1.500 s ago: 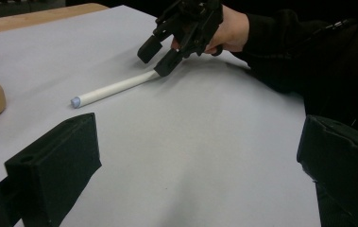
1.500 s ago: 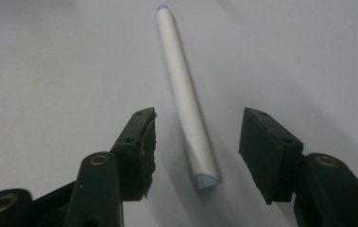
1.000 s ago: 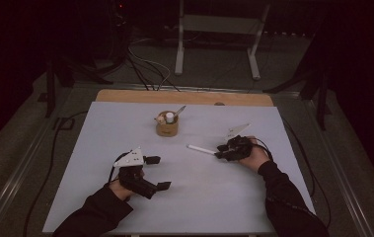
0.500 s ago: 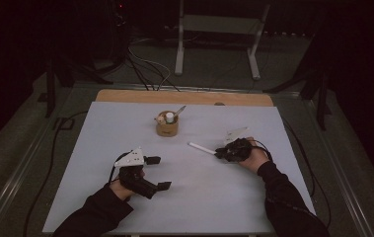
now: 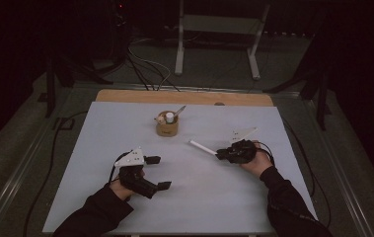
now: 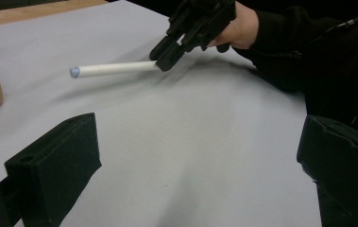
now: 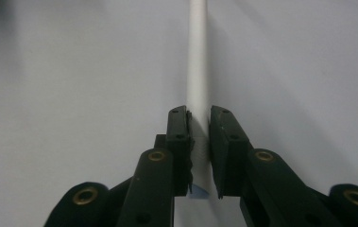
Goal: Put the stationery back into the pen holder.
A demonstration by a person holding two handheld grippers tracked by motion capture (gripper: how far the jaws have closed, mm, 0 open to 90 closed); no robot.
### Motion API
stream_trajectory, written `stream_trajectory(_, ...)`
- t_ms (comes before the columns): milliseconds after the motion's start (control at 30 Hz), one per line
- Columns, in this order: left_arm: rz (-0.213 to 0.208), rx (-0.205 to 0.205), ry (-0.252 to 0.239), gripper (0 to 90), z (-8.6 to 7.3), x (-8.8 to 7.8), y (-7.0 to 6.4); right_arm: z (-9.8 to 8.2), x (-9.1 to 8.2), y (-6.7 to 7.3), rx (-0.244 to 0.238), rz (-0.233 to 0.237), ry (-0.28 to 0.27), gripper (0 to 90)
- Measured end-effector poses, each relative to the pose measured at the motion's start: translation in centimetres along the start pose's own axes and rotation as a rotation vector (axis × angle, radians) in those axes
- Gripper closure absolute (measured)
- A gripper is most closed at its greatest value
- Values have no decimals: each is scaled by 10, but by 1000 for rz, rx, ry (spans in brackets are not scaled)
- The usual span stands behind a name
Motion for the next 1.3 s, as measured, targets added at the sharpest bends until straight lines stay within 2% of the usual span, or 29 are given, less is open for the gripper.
stream_trajectory(67, 0, -3, -1, 8, 0, 0, 0, 0, -1, 1, 7, -3, 1, 795)
stream_trajectory(100, 5, -3, -1, 8, 0, 0, 1, -1, -3, 5, 34, -7, 0, 795)
stream_trajectory(133, 6, -2, 0, 8, 0, 0, 1, -1, -3, 7, 41, -8, -3, 795)
stream_trajectory(267, 8, -2, 0, 8, 1, 0, 1, -2, -3, 11, 54, -10, -2, 795)
stream_trajectory(300, 13, -2, 1, 8, 1, 0, 1, -3, -3, 17, 61, -16, -5, 795)
stream_trajectory(467, 15, -7, -1, 8, 1, -1, 2, -3, -6, 27, 84, -17, -27, 795)
stream_trajectory(633, 18, -14, 0, 8, 1, -1, 2, -5, -7, 37, 101, -19, -39, 795)
stream_trajectory(900, 24, -33, 1, 7, 0, 0, 3, -9, -8, 57, 112, 2, -85, 795)
stream_trajectory(1033, 29, -31, 5, 7, 0, 1, 3, -10, -10, 65, 120, 8, -114, 795)
stream_trajectory(1300, 39, -23, 5, 7, -1, 3, 1, -11, -7, 75, 150, 14, -123, 795)
Point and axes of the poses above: each handheld gripper's, and its own axes: x roughly forward along the jaws, z roughly out of its top, y roughly to its left, the point moved 6 cm from there along x, roughly forward along the jaws, and after that the axes turned 11 degrees about z, right-handed, at the moved point
